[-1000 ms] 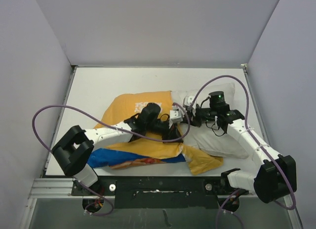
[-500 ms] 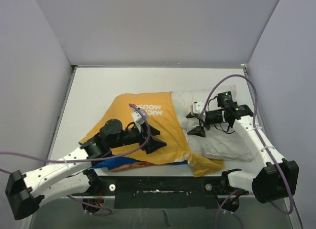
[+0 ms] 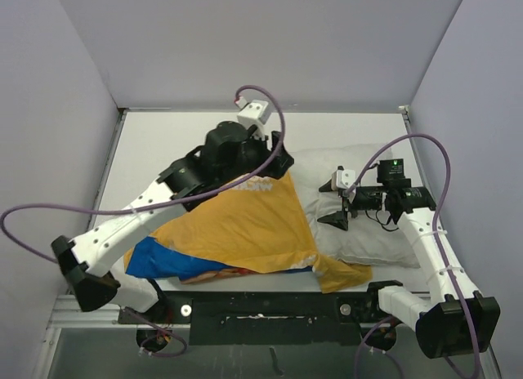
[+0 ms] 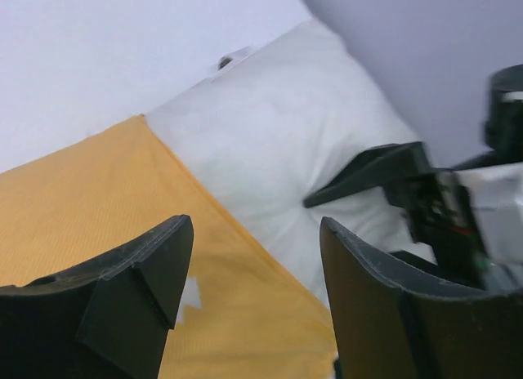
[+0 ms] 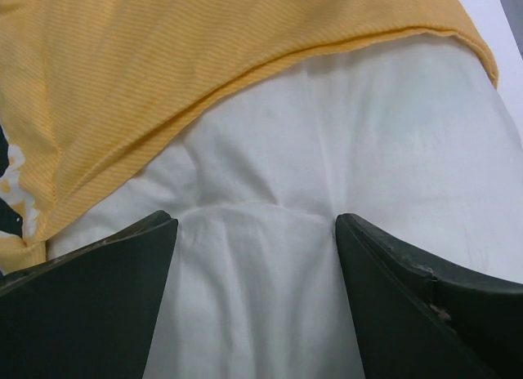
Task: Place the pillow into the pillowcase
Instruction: Stuff the pillow into the pillowcase.
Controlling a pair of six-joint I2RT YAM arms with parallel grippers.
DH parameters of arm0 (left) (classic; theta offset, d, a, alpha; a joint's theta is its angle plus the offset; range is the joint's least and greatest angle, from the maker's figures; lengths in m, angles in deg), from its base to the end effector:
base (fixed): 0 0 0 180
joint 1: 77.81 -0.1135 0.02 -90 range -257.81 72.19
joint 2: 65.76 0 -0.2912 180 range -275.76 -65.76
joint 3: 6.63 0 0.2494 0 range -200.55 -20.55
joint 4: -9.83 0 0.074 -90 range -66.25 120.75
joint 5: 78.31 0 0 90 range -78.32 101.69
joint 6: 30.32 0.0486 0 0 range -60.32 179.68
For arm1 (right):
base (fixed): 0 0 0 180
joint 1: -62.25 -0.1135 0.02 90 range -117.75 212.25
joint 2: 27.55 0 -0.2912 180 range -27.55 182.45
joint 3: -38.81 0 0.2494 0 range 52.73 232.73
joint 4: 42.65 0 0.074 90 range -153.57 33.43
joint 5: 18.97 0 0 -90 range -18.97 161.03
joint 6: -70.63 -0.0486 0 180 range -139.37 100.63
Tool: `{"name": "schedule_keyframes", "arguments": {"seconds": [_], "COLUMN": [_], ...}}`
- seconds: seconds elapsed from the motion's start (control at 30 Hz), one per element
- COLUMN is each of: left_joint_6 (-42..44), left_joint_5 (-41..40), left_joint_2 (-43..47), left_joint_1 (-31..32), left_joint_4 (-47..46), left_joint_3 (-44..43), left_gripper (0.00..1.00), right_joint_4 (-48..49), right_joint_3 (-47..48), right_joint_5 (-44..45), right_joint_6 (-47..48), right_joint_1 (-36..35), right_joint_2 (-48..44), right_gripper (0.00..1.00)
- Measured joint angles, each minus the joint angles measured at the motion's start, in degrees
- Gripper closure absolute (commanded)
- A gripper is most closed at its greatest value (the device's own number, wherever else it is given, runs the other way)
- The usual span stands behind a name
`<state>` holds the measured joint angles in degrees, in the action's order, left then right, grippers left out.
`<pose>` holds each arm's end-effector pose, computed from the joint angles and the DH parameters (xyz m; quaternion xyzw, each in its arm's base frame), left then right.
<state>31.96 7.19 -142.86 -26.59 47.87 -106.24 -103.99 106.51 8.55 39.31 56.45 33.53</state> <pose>0.1930 -0.2341 0.4600 0.1387 0.7837 -0.3602 0.4866 0.1773 0.0613 0.3184 -0.5676 0.6053 0.3272 0.4521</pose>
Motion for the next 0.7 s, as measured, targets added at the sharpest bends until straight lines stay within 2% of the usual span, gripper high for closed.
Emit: {"name": "schedule_keyframes", "arguments": {"seconds": [0.13, 0.2, 0.43, 0.47, 0.53, 0.6, 0.7], "left_joint_6": [2.6, 3.4, 5.9, 6.3, 7.2, 8.2, 10.2], "left_joint_5": [-7.3, -10.4, -15.9, -16.0, -15.7, -14.4, -11.5], "left_joint_2": [-12.0, -17.2, -26.1, -26.4, -26.4, -26.4, -26.4], "left_joint_1": [1.4, 1.9, 2.5, 2.5, 2.6, 2.6, 2.2], "left_joint_4": [6.8, 9.9, 17.4, 17.9, 18.6, 18.8, 18.7], "left_joint_3": [-7.9, -11.5, -17.6, -17.8, -18.2, -18.6, -18.6], "left_gripper": [0.38, 0.43, 0.96, 1.0, 1.0, 1.0, 1.0], "right_joint_4": [1.9, 2.4, 3.7, 3.7, 3.6, 2.6, -1.5], "right_joint_3": [-0.7, -0.9, -2.2, -2.2, -2.2, -1.9, 1.8], "right_joint_5": [0.5, 0.6, 0.9, 1.1, 1.5, 2.0, 3.5], "right_joint_6": [-2.3, -2.8, -3.5, -3.6, -3.7, -3.7, -1.0], "right_joint_1": [0.6, 0.6, 0.6, 0.6, 0.7, 1.0, 2.5], "right_joint_2": [-0.4, -0.4, -1.4, -1.7, -2.3, -3.2, -4.2], "right_gripper": [0.21, 0.21, 0.21, 0.2, 0.14, 0.01, 0.02]}}
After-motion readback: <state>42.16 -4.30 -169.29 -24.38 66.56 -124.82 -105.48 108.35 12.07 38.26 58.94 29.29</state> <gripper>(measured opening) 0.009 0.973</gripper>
